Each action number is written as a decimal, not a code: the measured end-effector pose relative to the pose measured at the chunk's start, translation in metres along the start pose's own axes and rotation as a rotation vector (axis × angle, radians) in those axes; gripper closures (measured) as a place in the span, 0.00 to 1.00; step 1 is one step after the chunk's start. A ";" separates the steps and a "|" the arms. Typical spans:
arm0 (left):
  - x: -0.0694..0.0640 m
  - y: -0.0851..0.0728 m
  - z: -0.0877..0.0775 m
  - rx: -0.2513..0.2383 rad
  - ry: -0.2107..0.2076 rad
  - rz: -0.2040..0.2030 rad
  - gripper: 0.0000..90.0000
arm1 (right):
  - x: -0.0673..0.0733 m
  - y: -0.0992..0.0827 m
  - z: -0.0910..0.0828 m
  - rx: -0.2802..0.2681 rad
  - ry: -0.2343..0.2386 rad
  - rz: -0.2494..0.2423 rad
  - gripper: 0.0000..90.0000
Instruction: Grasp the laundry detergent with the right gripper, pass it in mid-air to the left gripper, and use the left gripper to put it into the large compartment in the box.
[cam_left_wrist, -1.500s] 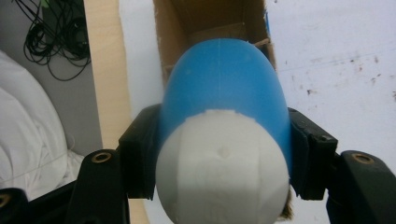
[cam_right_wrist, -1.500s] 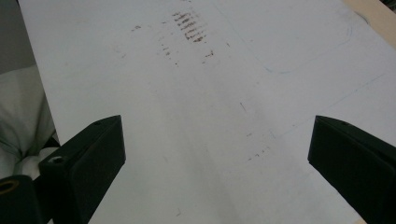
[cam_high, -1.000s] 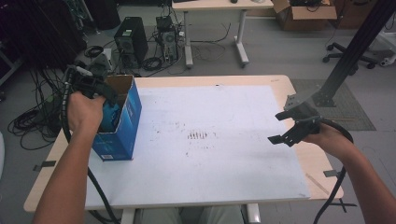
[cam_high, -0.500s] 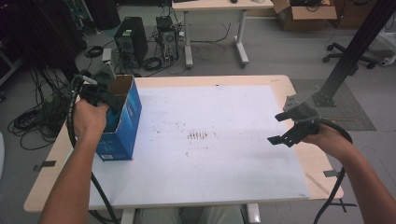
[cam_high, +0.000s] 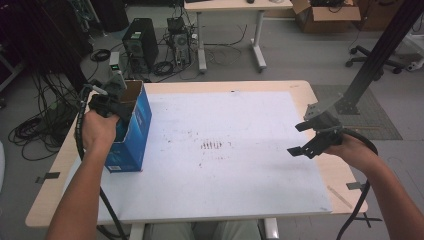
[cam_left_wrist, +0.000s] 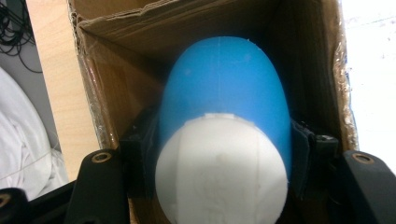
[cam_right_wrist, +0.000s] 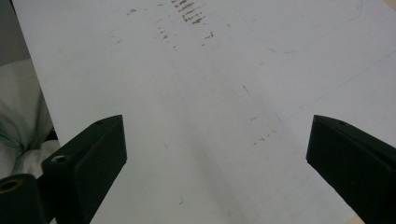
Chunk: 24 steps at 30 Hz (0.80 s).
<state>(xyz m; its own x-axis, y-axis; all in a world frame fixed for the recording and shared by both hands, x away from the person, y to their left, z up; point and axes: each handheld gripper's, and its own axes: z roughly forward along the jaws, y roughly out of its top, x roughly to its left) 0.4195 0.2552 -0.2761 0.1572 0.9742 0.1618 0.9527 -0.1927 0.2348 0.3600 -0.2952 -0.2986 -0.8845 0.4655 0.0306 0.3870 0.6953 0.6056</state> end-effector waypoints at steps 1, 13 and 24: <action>0.000 0.000 0.000 0.000 -0.001 -0.002 0.42 | 0.000 0.000 0.000 0.000 0.000 -0.001 0.05; 0.003 0.000 0.002 -0.003 -0.011 -0.003 0.42 | 0.000 0.001 0.004 0.003 0.008 -0.006 0.06; 0.008 -0.001 -0.003 -0.022 -0.014 -0.010 0.33 | 0.001 0.002 0.006 0.011 0.016 -0.006 0.06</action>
<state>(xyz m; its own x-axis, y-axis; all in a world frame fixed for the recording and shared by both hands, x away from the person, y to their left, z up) 0.4192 0.2631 -0.2718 0.1513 0.9777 0.1455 0.9484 -0.1851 0.2573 0.3615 -0.2902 -0.3028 -0.8907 0.4529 0.0395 0.3844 0.7038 0.5974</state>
